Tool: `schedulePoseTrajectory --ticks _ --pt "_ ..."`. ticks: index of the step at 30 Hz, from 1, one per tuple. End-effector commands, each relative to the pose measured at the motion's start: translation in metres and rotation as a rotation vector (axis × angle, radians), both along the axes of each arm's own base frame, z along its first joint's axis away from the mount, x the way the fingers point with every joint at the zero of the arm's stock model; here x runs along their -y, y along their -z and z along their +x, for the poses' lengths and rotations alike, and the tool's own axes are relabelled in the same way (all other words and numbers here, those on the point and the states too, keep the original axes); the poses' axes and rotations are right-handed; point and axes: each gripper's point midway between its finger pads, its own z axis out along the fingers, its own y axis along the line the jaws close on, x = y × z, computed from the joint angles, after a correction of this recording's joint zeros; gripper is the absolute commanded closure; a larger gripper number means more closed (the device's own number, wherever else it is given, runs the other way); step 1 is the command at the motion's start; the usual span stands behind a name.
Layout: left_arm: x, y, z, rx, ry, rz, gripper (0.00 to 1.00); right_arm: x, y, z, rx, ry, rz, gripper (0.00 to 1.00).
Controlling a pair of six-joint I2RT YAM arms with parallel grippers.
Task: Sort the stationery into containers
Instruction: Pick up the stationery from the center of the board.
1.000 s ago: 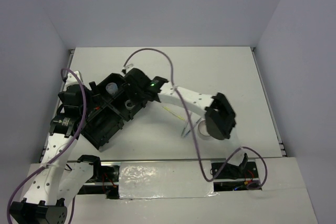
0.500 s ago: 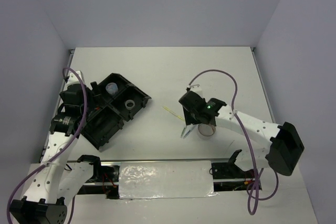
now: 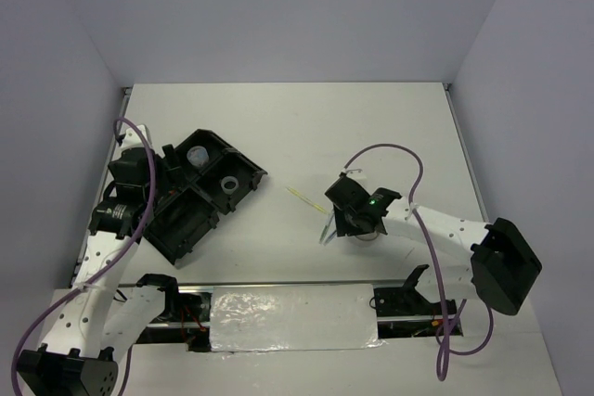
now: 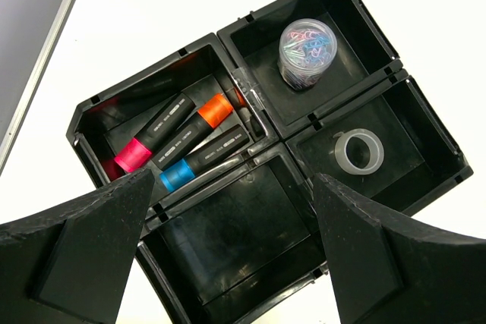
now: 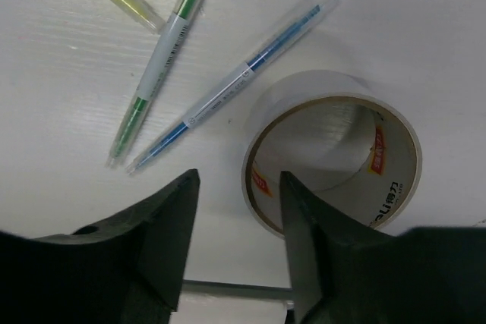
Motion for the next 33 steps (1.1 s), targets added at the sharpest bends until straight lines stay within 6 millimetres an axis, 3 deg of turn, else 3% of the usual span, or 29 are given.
schedulePoseTrajectory --ticks 1,6,11,15,18,21,25,33 --pt "0.003 -0.013 0.006 0.04 0.022 0.009 0.01 -0.004 0.003 0.009 0.029 0.039 0.024 0.49" --pt "0.003 -0.012 0.006 0.037 0.024 0.011 0.01 0.012 0.0 0.007 0.042 0.091 -0.033 0.74" --pt "0.003 -0.012 0.006 0.036 0.026 0.011 0.01 0.017 -0.021 0.009 0.095 0.105 -0.013 0.8" --pt "0.003 -0.011 0.006 0.033 0.026 0.012 0.01 0.017 -0.022 0.009 0.093 0.091 -0.015 0.82" --pt "0.004 -0.011 0.006 0.035 0.028 0.012 0.01 0.014 -0.018 0.009 0.083 0.082 -0.012 0.93" --pt "0.004 -0.011 0.006 0.035 0.028 0.012 0.01 0.014 -0.017 0.008 0.074 0.078 -0.018 0.9" --pt "0.004 -0.012 0.006 0.036 0.029 0.011 0.01 0.013 -0.016 0.01 0.07 0.082 -0.022 0.72" --pt "0.005 -0.011 0.007 0.033 0.032 0.01 0.01 0.006 -0.022 0.012 0.087 0.075 0.024 0.68"
